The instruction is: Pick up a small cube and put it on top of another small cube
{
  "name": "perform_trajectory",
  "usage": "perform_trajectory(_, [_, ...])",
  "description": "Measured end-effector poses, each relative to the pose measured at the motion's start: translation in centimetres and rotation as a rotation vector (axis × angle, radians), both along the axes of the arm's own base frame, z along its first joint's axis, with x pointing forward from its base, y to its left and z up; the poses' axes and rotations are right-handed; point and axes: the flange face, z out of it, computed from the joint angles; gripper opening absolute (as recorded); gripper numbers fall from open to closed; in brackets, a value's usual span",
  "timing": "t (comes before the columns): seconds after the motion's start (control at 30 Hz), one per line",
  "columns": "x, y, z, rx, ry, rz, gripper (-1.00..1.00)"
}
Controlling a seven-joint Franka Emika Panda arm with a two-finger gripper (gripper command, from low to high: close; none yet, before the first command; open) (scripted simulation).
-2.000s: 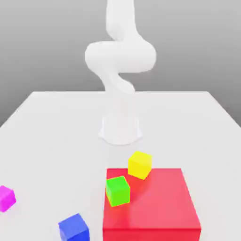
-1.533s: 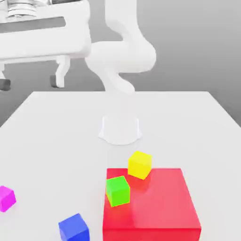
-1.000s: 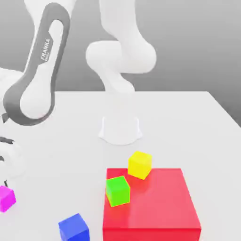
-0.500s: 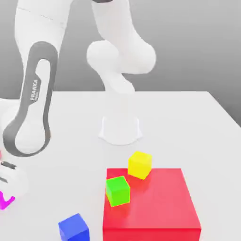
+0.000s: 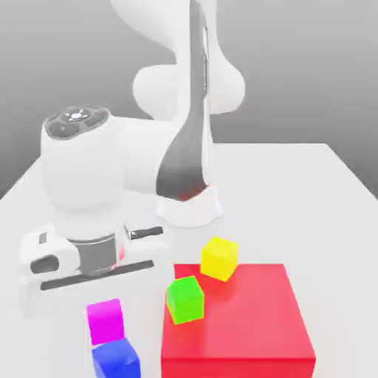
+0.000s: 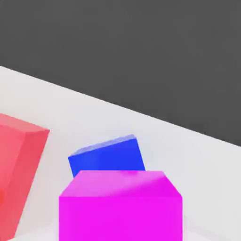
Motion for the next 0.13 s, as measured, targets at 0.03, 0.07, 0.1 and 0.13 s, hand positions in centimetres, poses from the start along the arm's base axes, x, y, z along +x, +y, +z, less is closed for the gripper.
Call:
perform_trajectory(0.03, [-0.04,0.05,-0.9,0.0,0.0,0.001,1.0])
perform_trajectory(0.07, [-0.04,0.05,-0.9,0.0,0.0,0.001,1.0])
perform_trajectory(0.1, [-0.04,0.05,-0.9,0.0,0.0,0.001,1.0])
perform_trajectory(0.13, [-0.04,0.05,-0.9,0.0,0.0,0.001,1.0])
